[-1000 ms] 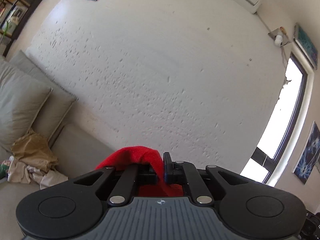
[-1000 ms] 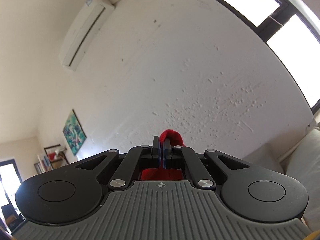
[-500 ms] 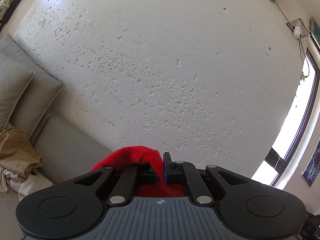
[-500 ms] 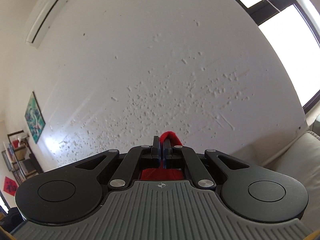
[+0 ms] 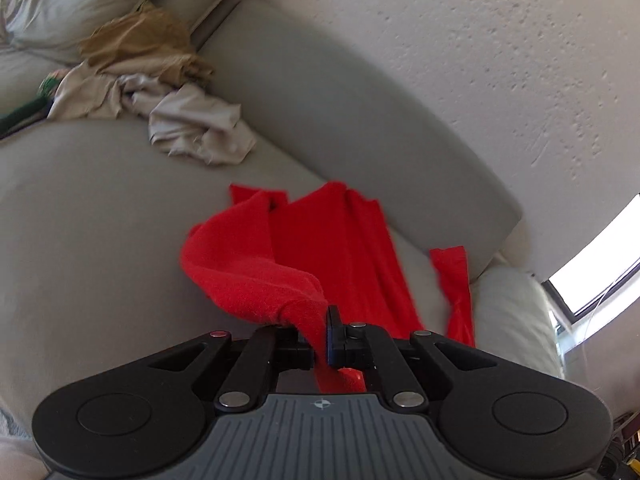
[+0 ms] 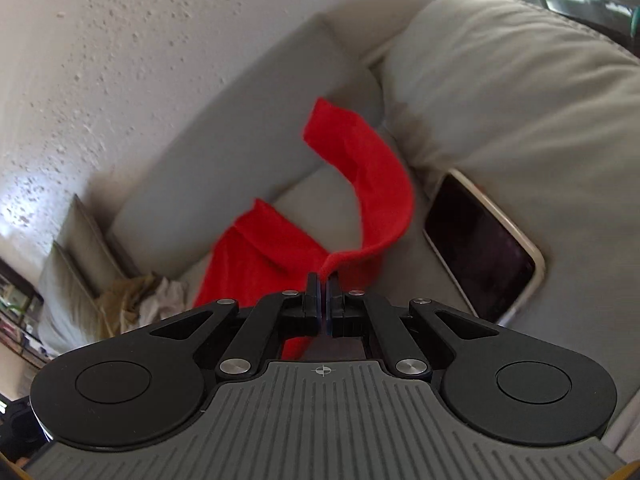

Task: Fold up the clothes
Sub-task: 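Lift the red shirt high with both grippers and shake it out, then lower the shirt onto the sofa and open both grippers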

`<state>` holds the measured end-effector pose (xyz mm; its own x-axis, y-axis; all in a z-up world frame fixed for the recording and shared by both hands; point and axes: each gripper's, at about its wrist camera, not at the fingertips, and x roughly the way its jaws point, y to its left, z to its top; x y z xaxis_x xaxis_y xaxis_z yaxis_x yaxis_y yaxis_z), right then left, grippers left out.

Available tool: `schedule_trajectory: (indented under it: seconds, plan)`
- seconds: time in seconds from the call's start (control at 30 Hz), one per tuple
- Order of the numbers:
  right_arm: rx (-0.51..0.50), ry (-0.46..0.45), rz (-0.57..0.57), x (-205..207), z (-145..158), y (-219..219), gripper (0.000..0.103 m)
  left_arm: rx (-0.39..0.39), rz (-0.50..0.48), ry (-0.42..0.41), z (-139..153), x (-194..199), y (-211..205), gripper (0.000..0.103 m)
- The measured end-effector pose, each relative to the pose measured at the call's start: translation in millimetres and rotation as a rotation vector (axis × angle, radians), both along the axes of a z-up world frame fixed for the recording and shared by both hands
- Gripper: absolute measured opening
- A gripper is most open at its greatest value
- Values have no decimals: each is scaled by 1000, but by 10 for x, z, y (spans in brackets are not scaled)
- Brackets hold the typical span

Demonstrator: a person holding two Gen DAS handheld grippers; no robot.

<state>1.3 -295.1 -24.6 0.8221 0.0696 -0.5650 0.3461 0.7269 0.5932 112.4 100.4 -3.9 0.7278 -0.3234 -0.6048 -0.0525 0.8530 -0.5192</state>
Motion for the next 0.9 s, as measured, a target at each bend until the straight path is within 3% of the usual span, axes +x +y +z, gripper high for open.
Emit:
schedule_trajectory:
  seconds: [0.1,0.33,0.4,0.47,0.5,0.53,0.57,0.63,0.8,0.9]
  plan:
    - [-23,50,8,-128,-210,44,1,10,9,62,-234,-98,24,4]
    - [-87,53,13,-276,-84,29,0,20,13,117,-356,-199,88,4]
    - [-32,74,55,-230,-122,13,1,24,6,140,-404,-199,86,5]
    - [50,99,97,-188,-205,-1,15,6,10,162,-474,-222,80,10]
    - [100,111,99,-186,-279,-15,22,-7,13,172,-510,-234,80,21]
    - [146,119,101,-179,-362,-25,46,-27,19,182,-545,-247,86,34]
    - [183,127,103,-171,-440,-32,54,-47,27,193,-575,-263,96,37]
    - [215,145,107,-158,-570,-33,54,-89,45,215,-634,-294,118,43]
    - [313,164,118,-178,-832,-54,51,-199,89,253,-786,-451,195,45]
    - [372,142,111,-206,-949,-104,50,-206,86,241,-835,-447,154,47]
